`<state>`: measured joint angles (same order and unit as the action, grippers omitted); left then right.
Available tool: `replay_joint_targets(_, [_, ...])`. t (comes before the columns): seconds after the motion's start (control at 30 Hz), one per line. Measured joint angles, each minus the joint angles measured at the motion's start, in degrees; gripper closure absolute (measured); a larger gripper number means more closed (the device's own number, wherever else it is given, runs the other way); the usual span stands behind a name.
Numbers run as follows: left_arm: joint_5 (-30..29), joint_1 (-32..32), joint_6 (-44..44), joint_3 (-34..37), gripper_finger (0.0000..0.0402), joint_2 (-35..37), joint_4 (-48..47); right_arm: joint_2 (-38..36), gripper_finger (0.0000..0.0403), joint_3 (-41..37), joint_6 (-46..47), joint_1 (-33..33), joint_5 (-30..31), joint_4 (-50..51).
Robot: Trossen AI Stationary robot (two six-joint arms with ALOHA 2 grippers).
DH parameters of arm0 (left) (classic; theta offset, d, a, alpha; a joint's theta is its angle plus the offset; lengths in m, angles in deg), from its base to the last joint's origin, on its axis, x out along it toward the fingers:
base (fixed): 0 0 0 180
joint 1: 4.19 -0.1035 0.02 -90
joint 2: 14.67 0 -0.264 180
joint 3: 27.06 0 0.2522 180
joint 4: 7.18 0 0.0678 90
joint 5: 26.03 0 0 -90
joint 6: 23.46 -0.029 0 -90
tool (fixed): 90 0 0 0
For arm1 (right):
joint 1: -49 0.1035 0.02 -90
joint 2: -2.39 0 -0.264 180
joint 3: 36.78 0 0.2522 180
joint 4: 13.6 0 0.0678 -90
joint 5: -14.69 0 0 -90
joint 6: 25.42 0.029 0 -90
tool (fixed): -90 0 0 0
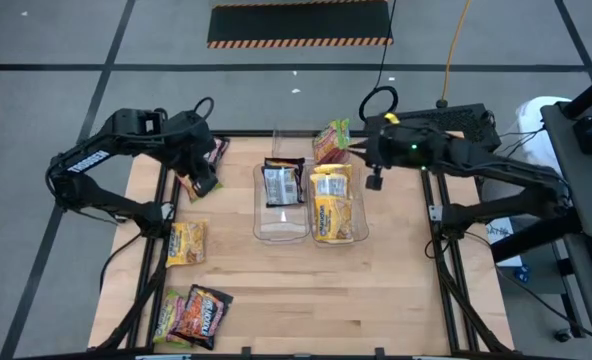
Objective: Sort Maruchan noodles
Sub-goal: Put the green noodle pack into the top transparent bin
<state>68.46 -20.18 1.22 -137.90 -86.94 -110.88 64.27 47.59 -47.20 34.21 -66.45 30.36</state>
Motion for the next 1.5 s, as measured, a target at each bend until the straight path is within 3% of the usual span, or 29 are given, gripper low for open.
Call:
replay_joint_targets(0.4, [-0.1, 1.5, 6.4, 0.0, 0.0394, -1.4, 0.3, -5.1, 0.0367, 0.0, -0.3, 0.0, 0.4, 0.0])
replay_joint_targets(0.97, [1.2, 3.2, 3.4, 0.0, 0.0310, -9.6, 0.0, -5.6, 0.0367, 0.0, -2.7, 0.0, 0.3, 0.5])
replay_joint_targets(1.17, [6.3, 7.3, 2.8, 0.0, 0.0305, -12.3, -0.2, -5.6, 0.0367, 0.0, -3.1, 0.0, 0.4, 1.8])
replay_joint_targets(1.33, [6.5, 11.6, 3.0, 0.0, 0.0305, -13.0, 0.0, -5.7, 0.0367, 0.0, -3.5, 0.0, 0.4, 1.8])
replay_joint_targets(1.5, [6.5, 13.8, 12.1, 0.0, 0.0305, -13.8, 0.2, -6.0, 0.0367, 0.0, -5.7, 0.0, 0.4, 1.8])
